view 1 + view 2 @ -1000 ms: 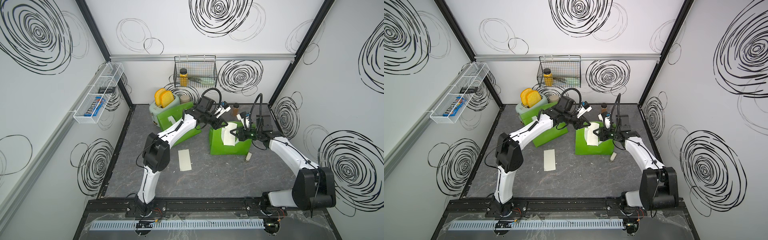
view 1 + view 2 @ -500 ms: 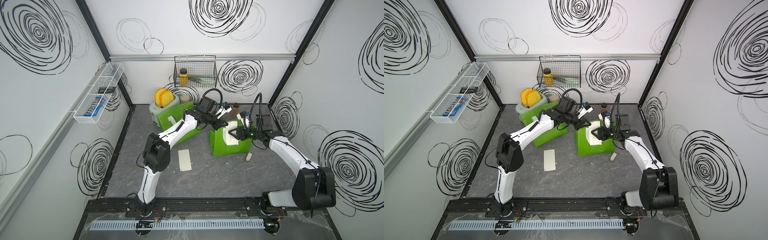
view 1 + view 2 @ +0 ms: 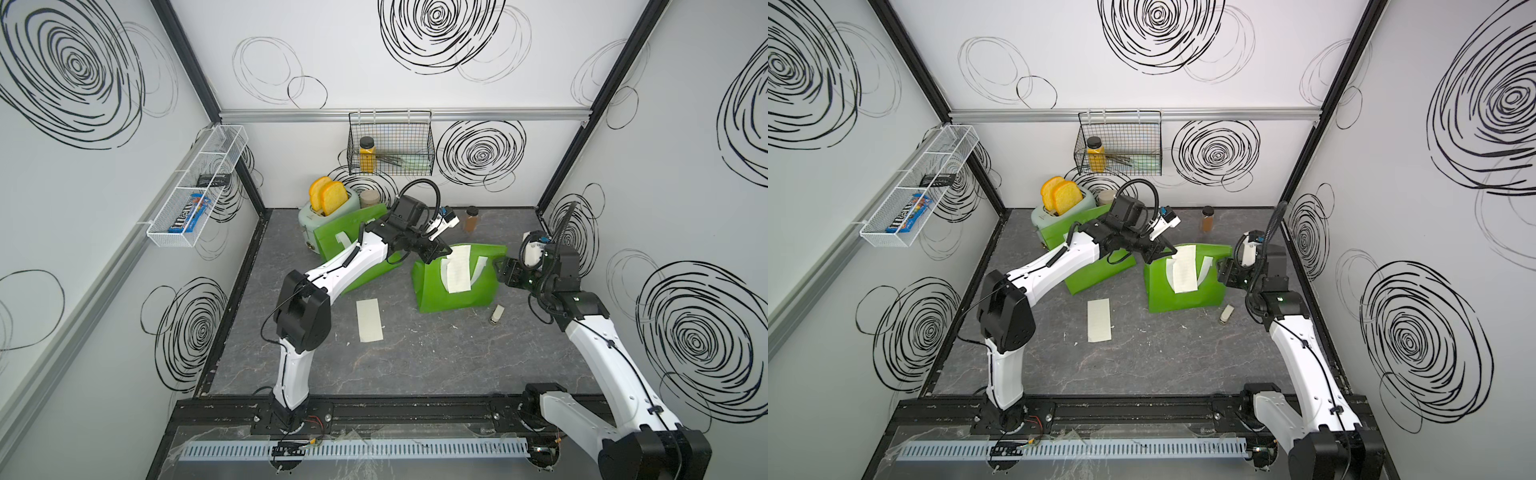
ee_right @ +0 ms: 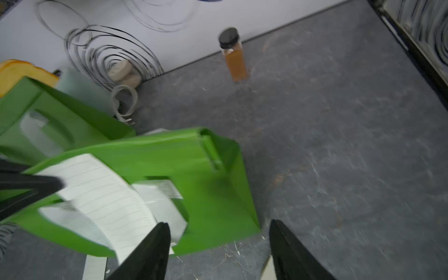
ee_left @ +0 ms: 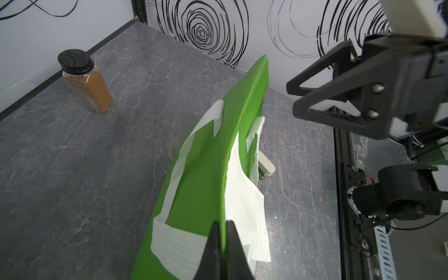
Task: Staple the receipts to the bags
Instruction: Hold the receipt from the takeout bag, then pick up the stapler from the center of the board.
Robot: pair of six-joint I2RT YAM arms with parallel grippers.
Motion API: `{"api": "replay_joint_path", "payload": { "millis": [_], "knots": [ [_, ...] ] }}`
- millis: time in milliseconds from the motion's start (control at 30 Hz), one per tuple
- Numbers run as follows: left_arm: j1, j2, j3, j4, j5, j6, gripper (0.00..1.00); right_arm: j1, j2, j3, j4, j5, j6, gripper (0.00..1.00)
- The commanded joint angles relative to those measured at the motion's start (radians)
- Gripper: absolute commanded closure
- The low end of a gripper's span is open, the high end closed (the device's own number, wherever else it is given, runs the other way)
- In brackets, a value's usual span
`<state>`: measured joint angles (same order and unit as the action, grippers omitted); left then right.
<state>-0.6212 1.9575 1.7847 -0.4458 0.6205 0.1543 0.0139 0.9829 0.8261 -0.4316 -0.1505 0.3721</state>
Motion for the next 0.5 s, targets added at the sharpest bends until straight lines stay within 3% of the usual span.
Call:
{"api": "replay_joint_path", "payload": {
  "millis": [0, 167, 467],
  "knots": [
    [0.008, -0.091, -0.067, 0.044, -0.009, 0.017, 1.00, -0.028, 0.003, -0.042, -0.187, 0.088, 0.141, 0.38],
    [0.006, -0.176, -0.194, 0.070, -0.035, 0.024, 1.00, -0.050, 0.073, -0.113, -0.226, 0.026, 0.153, 0.39],
    [-0.010, -0.229, -0.311, 0.113, -0.031, 0.013, 1.00, -0.078, 0.335, -0.016, -0.304, -0.060, 0.113, 0.39]
  ]
}}
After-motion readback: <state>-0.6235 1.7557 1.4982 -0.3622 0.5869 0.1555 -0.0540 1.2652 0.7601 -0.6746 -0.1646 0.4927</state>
